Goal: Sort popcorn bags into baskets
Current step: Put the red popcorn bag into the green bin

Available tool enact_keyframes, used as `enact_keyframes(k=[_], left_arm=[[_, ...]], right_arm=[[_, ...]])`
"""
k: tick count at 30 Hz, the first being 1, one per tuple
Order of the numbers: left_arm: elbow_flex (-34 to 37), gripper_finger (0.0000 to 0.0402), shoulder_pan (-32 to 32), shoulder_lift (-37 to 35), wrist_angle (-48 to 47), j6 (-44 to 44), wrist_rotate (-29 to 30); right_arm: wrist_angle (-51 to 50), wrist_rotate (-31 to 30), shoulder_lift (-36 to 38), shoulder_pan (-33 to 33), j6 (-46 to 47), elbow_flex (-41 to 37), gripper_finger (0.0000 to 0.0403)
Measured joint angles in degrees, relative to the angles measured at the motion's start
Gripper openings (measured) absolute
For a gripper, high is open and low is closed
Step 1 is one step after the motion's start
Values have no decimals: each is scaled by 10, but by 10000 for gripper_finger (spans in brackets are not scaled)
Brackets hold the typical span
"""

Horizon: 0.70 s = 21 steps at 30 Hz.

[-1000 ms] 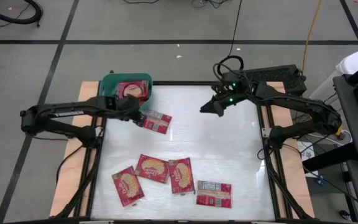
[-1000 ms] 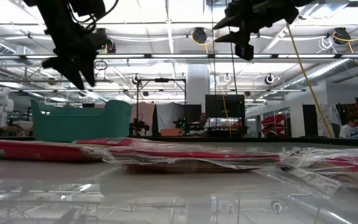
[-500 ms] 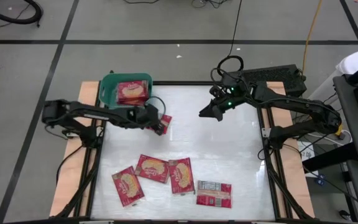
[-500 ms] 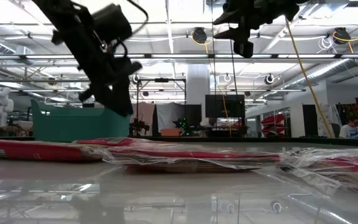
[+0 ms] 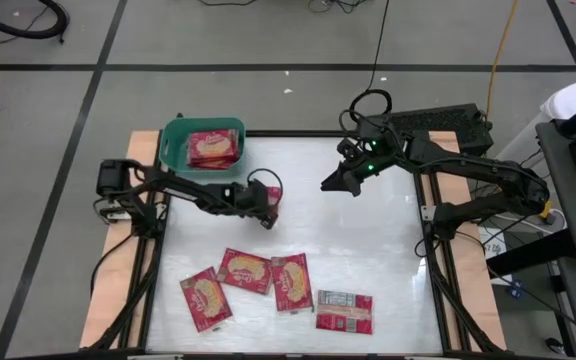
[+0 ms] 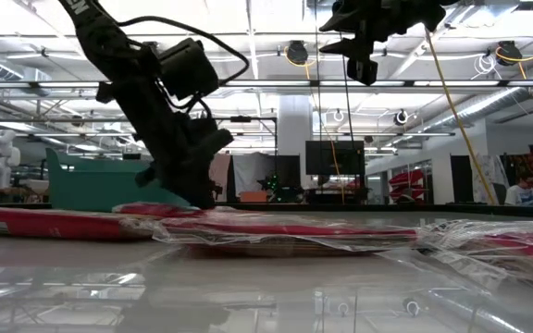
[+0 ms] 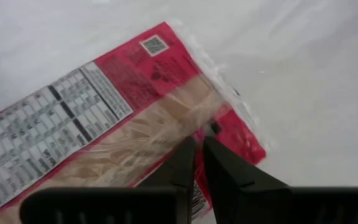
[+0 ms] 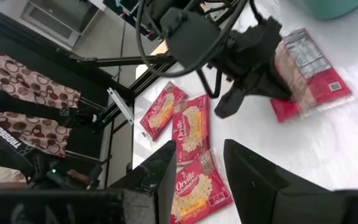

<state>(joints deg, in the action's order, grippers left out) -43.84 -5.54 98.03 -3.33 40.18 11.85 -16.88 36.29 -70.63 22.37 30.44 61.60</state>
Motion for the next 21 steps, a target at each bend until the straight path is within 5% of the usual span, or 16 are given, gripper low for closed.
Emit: enact_keyframes(k=[11, 21], left_arm=[[-41, 35, 57, -5, 88, 50, -58], [-152, 35, 70, -54, -220, 84, -39]], right_arm=[[-52, -3, 0, 0, -31, 0, 125], [-44, -105, 0, -2, 76, -61, 127]])
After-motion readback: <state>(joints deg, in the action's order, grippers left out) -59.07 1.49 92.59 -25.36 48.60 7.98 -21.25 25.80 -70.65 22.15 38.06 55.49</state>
